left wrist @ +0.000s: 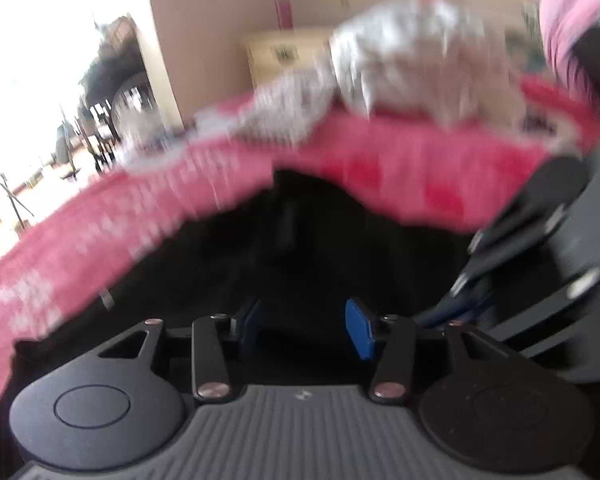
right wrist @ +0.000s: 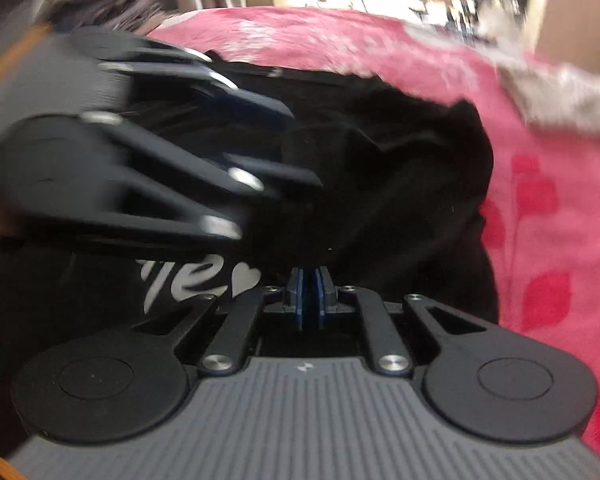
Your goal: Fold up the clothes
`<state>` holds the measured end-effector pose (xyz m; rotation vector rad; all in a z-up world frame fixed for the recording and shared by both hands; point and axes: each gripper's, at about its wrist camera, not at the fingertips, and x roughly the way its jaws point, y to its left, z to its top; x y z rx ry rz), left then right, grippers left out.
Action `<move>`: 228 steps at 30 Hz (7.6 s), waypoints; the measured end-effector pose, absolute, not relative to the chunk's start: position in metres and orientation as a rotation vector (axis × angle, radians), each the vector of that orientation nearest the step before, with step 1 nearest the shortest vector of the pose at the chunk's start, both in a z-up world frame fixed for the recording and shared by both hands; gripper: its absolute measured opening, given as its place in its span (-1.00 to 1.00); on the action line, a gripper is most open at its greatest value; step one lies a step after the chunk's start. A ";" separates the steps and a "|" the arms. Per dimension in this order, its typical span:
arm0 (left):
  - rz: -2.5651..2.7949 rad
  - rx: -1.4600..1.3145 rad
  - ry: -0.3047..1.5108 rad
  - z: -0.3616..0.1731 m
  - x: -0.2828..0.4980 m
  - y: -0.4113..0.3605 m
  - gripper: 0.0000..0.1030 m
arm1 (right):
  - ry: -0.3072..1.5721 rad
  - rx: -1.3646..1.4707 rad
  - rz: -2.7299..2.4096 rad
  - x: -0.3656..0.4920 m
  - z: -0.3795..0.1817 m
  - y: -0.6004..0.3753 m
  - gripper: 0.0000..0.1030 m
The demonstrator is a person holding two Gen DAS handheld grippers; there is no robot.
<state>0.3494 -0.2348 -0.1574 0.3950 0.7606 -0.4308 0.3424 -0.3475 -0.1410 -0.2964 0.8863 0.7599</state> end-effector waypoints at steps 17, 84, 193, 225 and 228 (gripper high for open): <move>-0.328 0.245 0.734 -0.138 0.375 -0.219 0.01 | 0.856 -0.189 0.633 0.348 -0.150 -0.407 -0.87; 0.141 -0.024 0.670 0.021 0.425 -0.083 0.12 | 0.856 0.148 0.583 0.371 -0.096 -0.421 -0.80; 0.141 0.328 0.851 -0.139 0.176 -0.016 -0.22 | 0.891 -0.440 1.284 0.323 -0.118 -0.114 -0.41; 0.025 -0.013 0.814 -0.131 0.223 0.044 -0.07 | 1.108 0.175 0.428 0.453 -0.135 -0.293 -0.37; -0.003 0.005 0.801 -0.129 0.219 0.040 -0.05 | 1.075 0.258 0.434 0.434 -0.100 -0.318 -0.40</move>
